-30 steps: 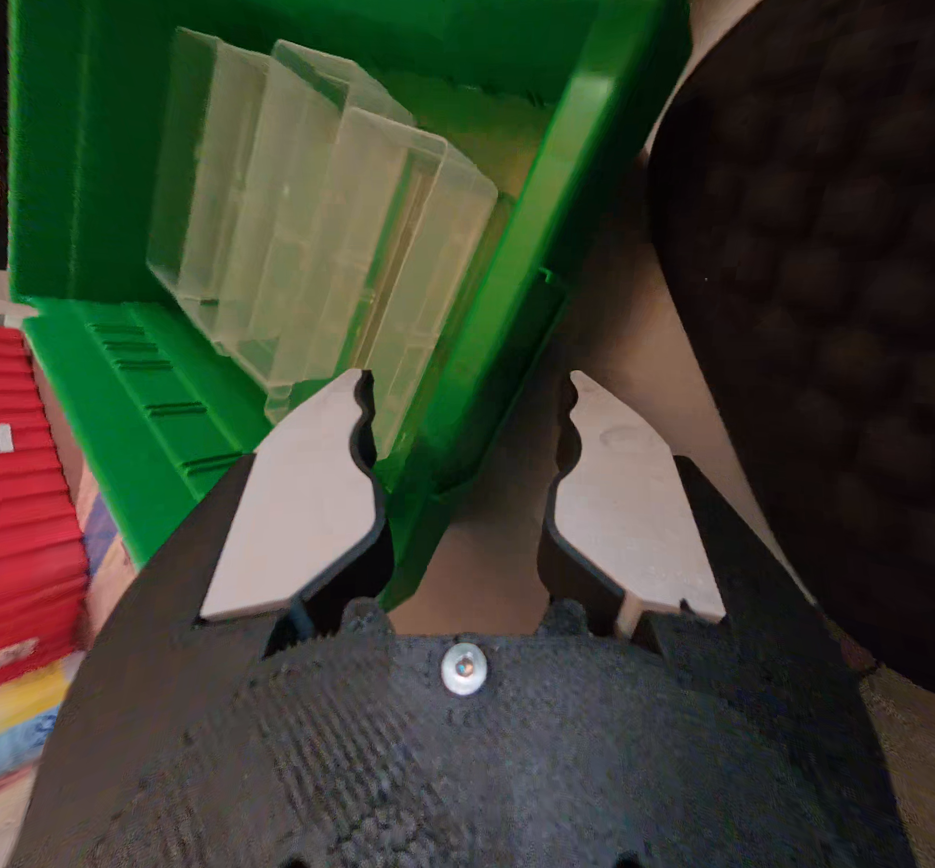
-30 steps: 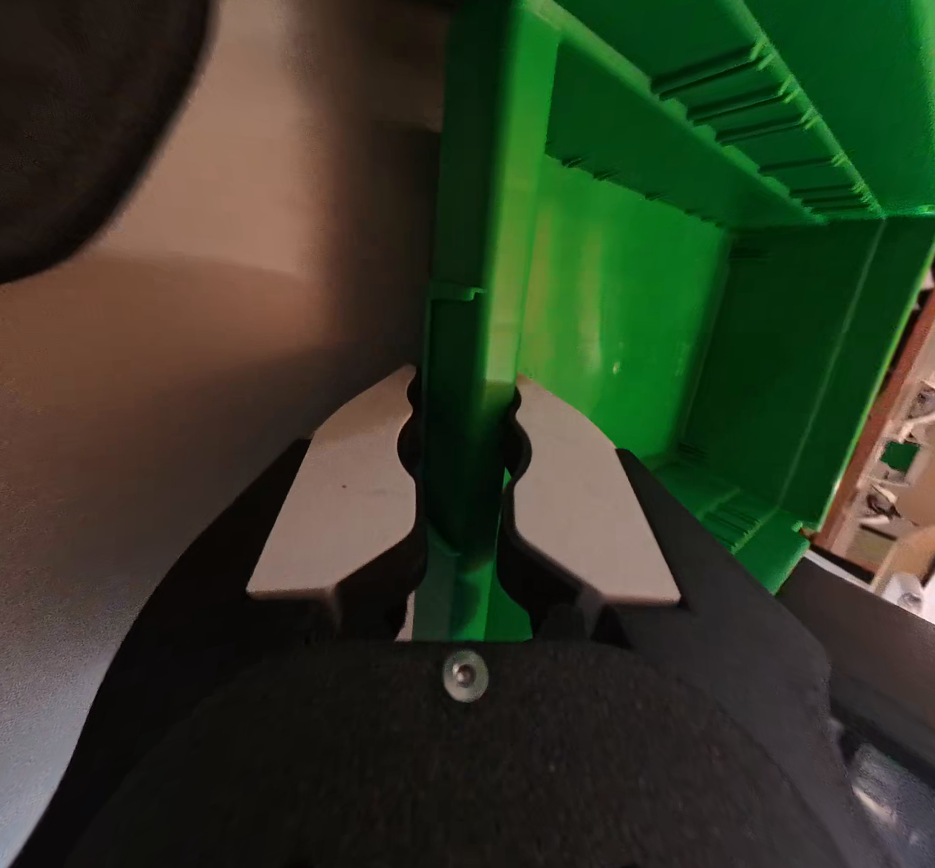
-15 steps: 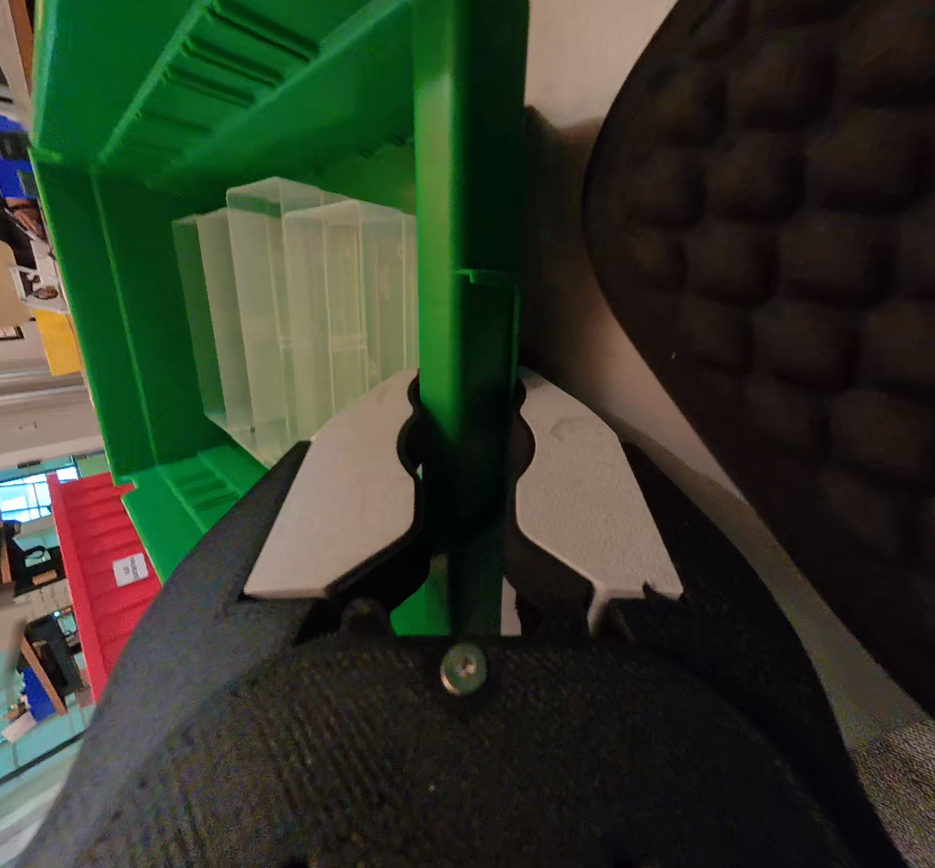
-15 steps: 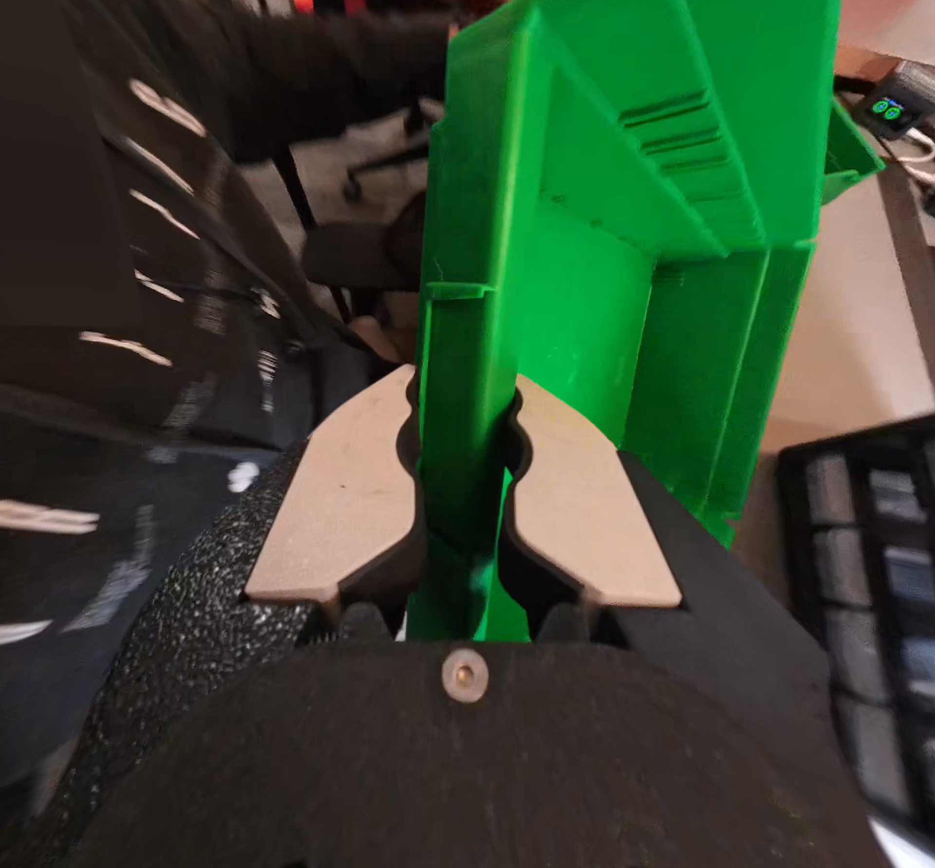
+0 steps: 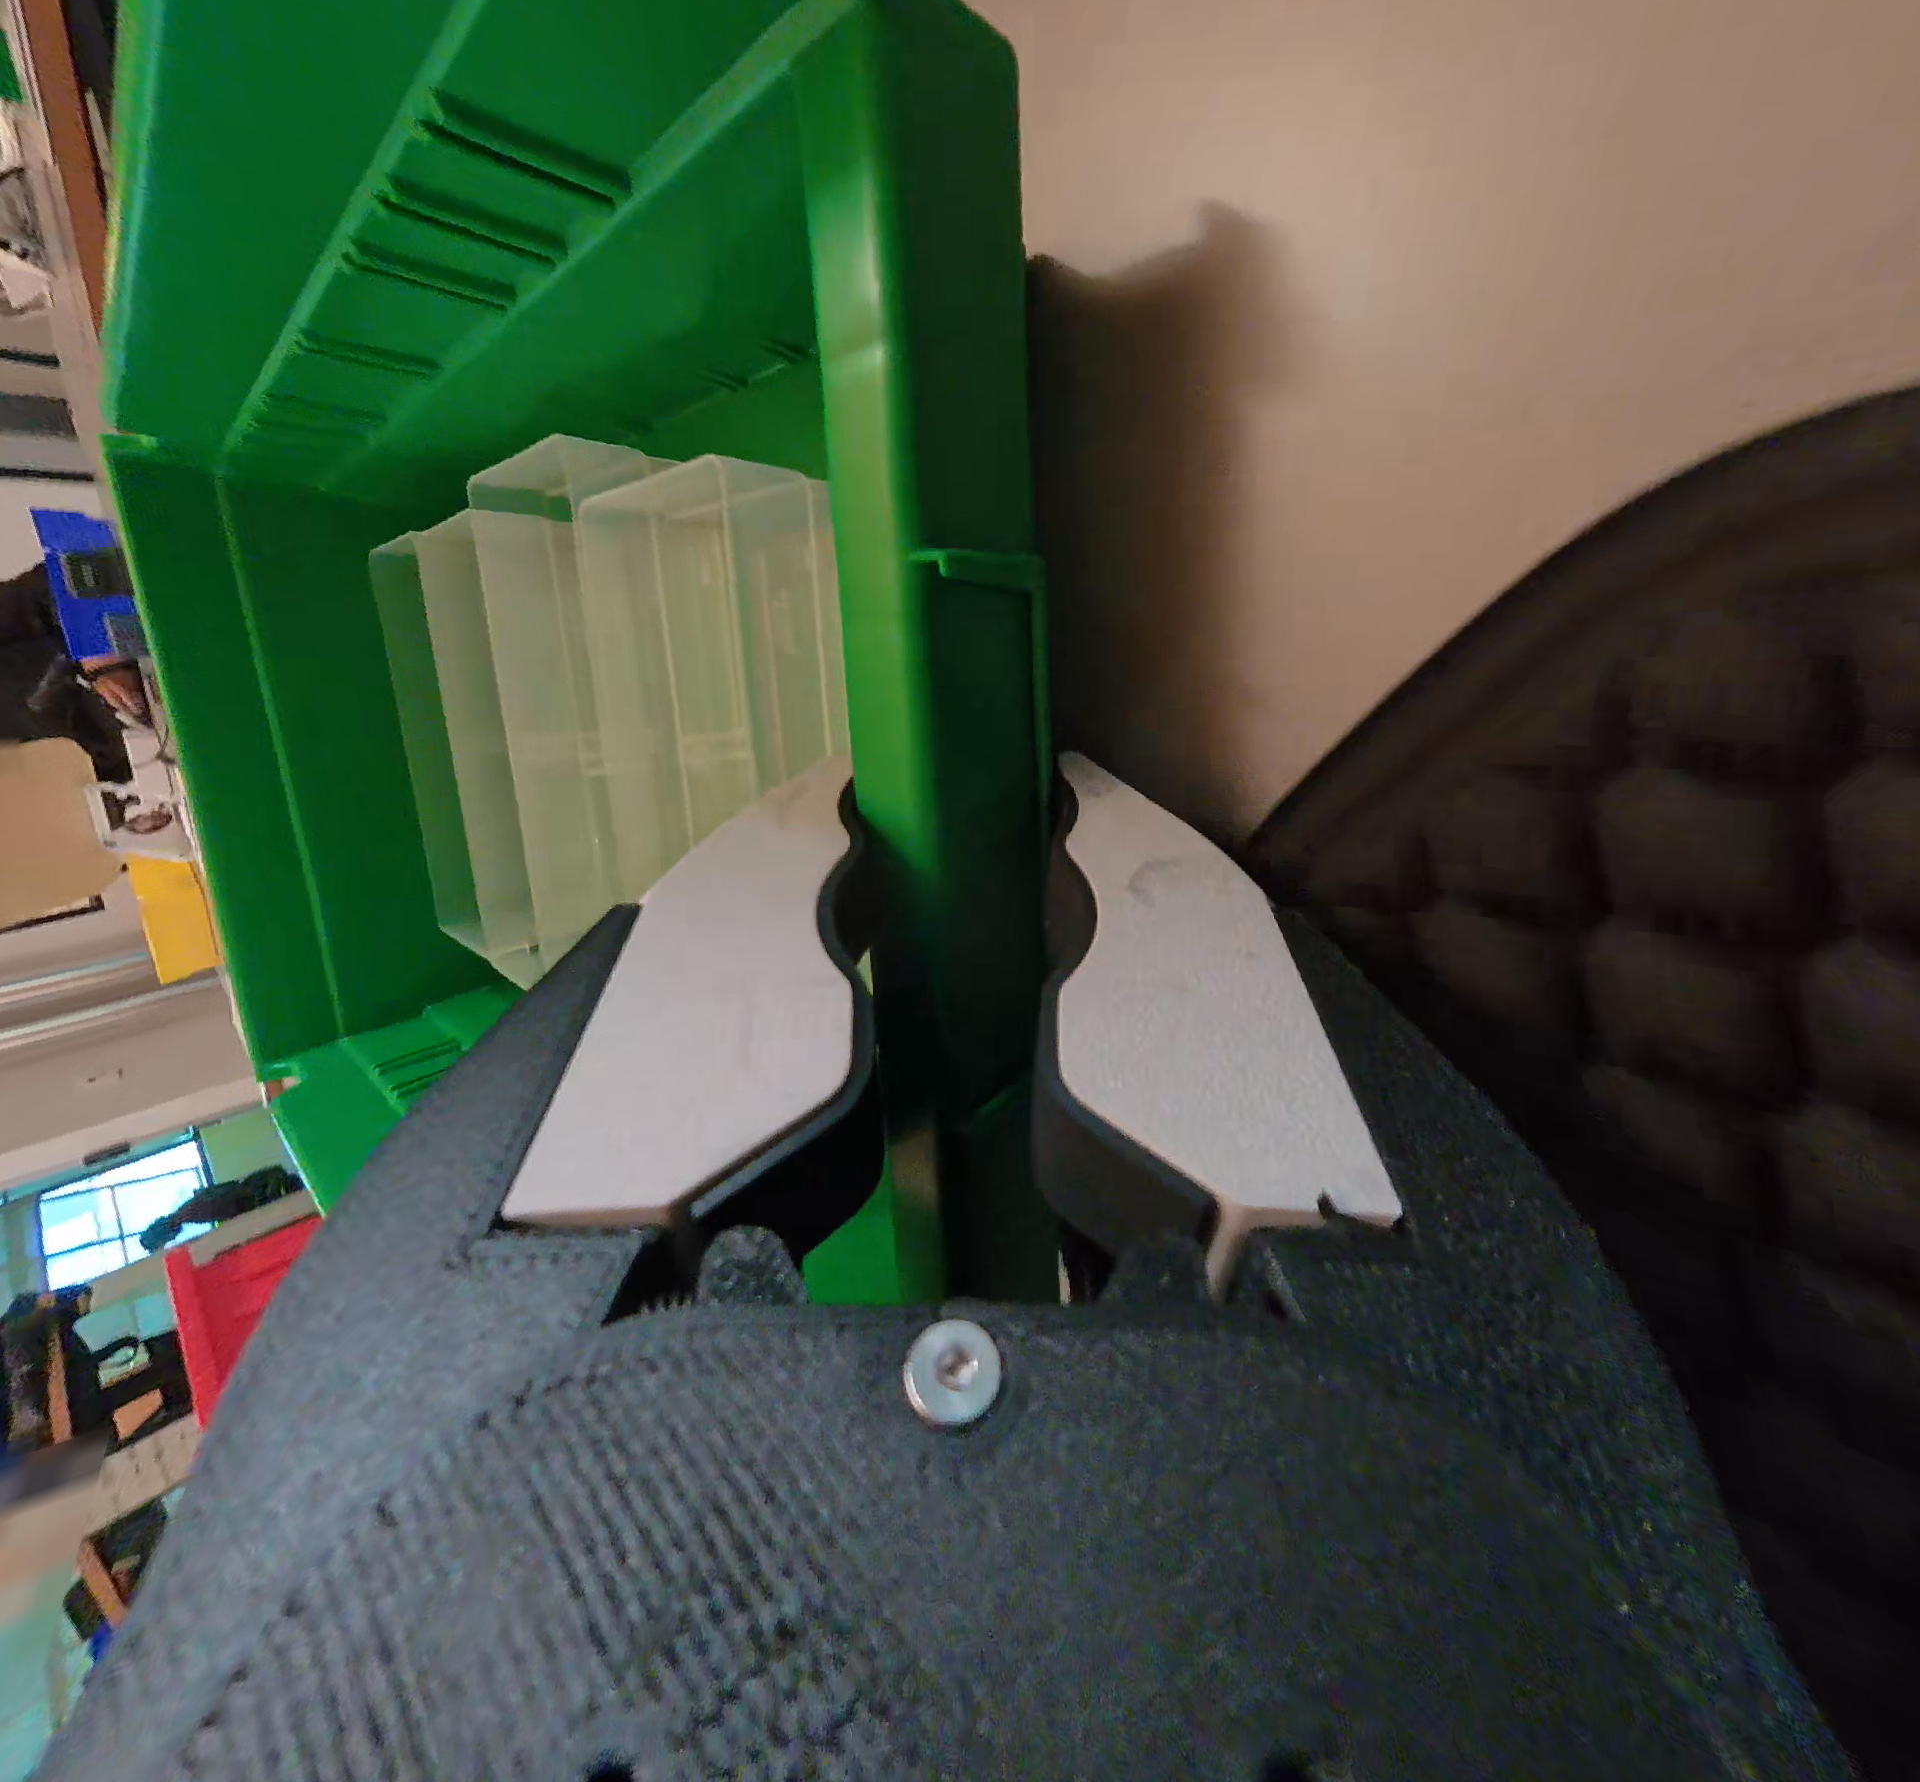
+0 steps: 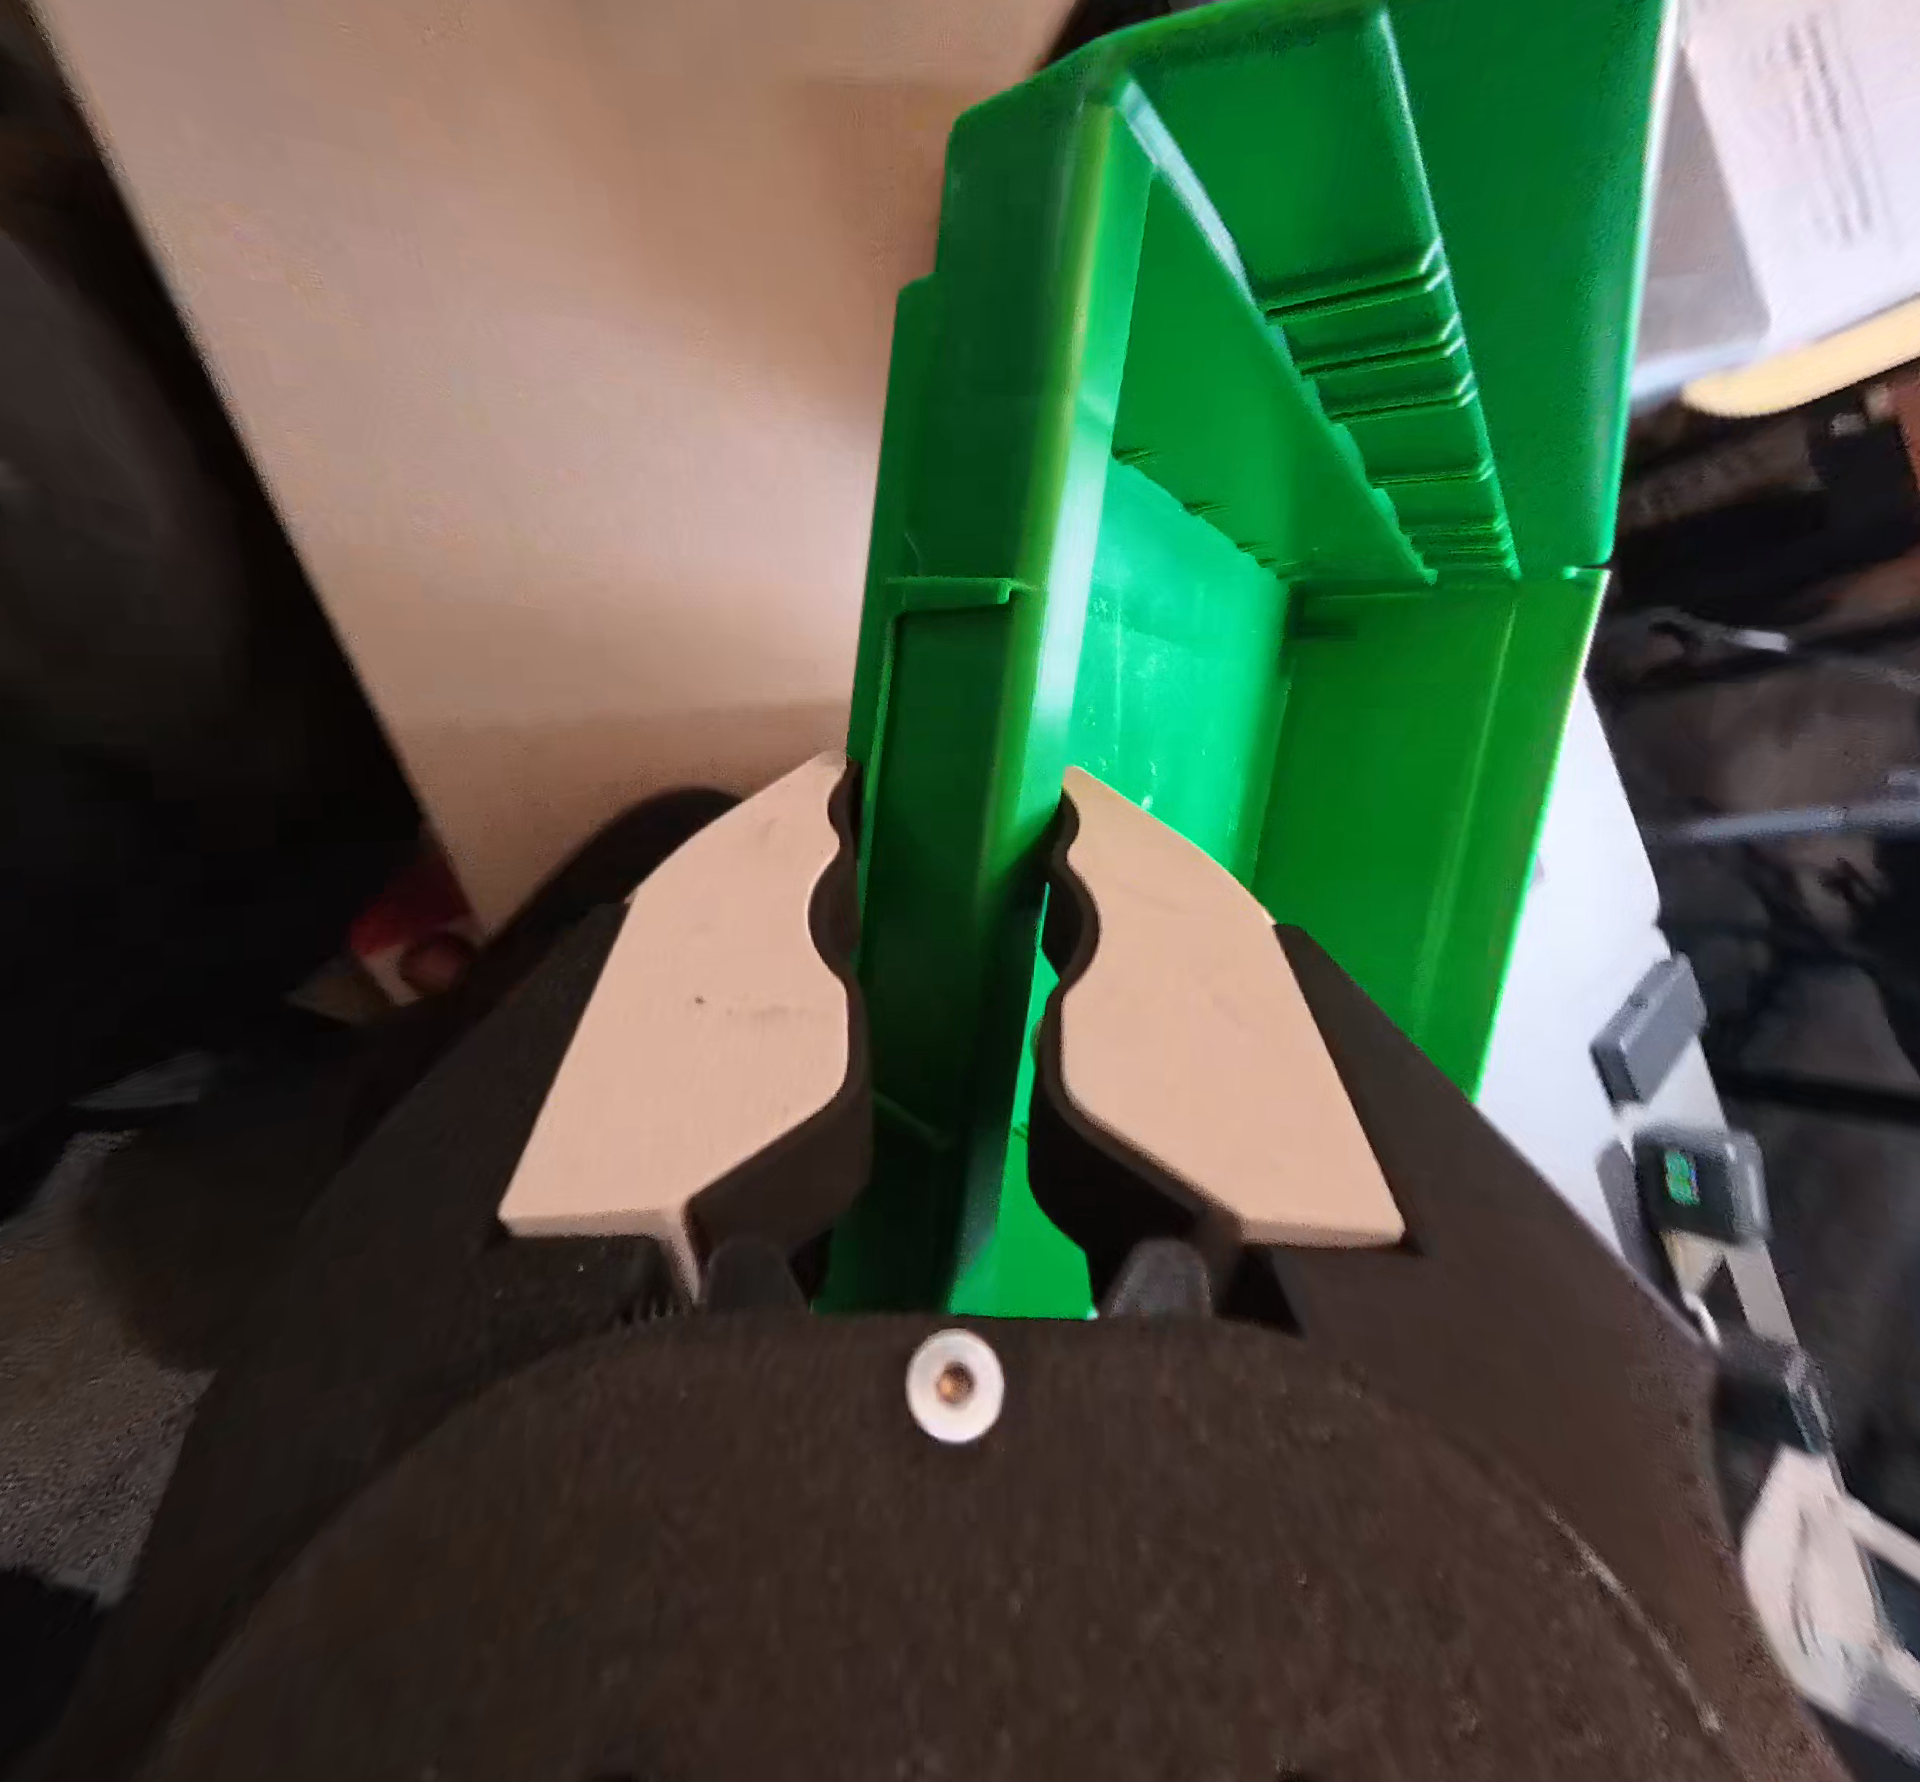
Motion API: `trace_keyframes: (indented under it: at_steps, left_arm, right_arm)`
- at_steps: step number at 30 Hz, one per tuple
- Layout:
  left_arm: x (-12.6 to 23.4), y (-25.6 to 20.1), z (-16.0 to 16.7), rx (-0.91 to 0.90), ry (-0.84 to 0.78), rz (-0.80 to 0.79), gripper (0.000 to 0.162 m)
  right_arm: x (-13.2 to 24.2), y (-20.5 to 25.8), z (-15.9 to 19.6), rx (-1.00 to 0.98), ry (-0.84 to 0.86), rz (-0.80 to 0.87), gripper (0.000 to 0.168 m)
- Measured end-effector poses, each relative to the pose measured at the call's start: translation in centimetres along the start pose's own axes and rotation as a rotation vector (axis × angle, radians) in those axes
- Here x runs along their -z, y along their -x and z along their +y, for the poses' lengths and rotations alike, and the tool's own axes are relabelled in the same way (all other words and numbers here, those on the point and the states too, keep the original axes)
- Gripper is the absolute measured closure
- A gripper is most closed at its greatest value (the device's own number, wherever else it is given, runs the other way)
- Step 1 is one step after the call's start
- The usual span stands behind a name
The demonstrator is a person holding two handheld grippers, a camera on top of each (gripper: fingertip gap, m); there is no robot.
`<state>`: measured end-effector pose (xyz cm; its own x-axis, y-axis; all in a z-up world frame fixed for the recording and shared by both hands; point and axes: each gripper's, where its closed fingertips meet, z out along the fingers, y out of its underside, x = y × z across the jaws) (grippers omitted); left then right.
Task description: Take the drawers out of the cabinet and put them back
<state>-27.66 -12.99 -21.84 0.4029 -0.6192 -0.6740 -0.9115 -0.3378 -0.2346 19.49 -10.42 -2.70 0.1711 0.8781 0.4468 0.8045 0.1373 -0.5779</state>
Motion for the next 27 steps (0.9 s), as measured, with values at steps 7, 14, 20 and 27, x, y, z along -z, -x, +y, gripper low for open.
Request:
trace_keyframes:
  at_steps: [7, 14, 20, 27]
  left_arm:
    - [-1.9, 0.8, -3.2, -0.037, -0.05, 0.025, 0.131]
    - [-4.4, 2.8, -4.8, -0.002, -0.063, 0.026, 0.131]
    - [-7.0, 5.5, -5.1, 0.051, -0.034, -0.018, 0.13]
    - [-9.2, 8.3, -4.3, 0.091, -0.062, -0.077, 0.128]
  right_arm:
    - [-8.3, -4.9, 6.7, 0.029, 0.144, 0.04, 0.136]
    - [-17.3, -10.7, 13.8, 0.235, 0.334, 0.188, 0.137]
    - [-20.8, -14.8, 17.9, 0.237, 0.434, 0.283, 0.136]
    - [-17.7, -15.3, 10.1, -0.082, 0.079, 0.3, 0.114]
